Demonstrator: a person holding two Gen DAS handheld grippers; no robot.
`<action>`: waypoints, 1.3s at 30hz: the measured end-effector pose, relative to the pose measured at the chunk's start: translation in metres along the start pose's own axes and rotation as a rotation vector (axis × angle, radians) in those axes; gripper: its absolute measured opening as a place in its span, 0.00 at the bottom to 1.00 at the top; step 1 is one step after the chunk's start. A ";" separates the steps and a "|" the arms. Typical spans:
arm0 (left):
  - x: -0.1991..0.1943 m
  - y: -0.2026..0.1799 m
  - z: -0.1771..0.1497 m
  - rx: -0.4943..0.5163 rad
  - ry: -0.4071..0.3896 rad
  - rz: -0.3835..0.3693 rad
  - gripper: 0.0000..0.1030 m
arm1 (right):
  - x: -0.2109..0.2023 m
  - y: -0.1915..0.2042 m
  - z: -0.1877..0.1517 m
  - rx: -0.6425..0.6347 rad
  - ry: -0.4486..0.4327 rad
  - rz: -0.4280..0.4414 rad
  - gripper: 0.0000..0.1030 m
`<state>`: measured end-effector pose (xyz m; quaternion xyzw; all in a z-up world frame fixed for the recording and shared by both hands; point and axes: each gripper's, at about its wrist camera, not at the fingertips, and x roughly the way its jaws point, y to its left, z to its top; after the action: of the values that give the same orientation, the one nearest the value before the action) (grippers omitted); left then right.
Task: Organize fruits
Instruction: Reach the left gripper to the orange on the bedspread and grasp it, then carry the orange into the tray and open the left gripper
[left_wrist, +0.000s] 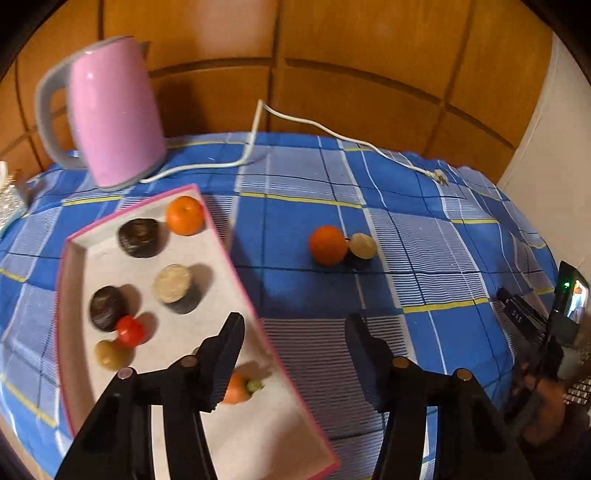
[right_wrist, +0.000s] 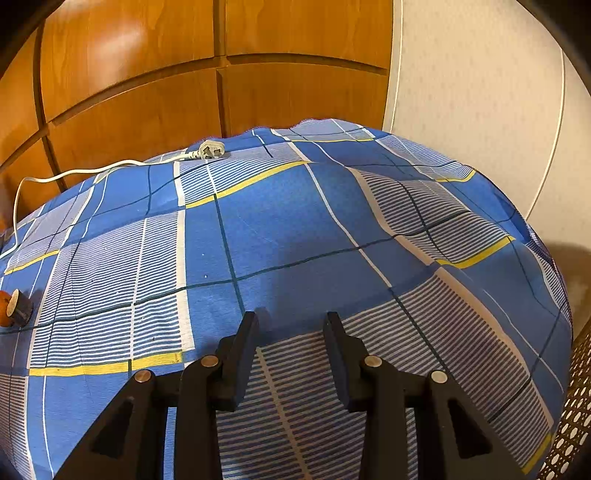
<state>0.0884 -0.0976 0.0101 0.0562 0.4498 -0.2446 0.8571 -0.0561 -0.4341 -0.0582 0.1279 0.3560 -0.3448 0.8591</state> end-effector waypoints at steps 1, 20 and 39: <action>0.002 -0.001 0.002 0.007 0.007 -0.009 0.56 | 0.000 0.000 0.000 0.001 0.000 0.001 0.36; 0.090 -0.035 0.062 0.285 0.139 -0.006 0.58 | 0.001 0.001 0.000 0.004 -0.001 0.004 0.38; 0.099 -0.017 0.063 0.102 0.131 -0.154 0.37 | 0.002 0.005 0.001 0.002 -0.003 0.002 0.39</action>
<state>0.1746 -0.1689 -0.0301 0.0809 0.4950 -0.3282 0.8005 -0.0513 -0.4317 -0.0593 0.1286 0.3541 -0.3446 0.8598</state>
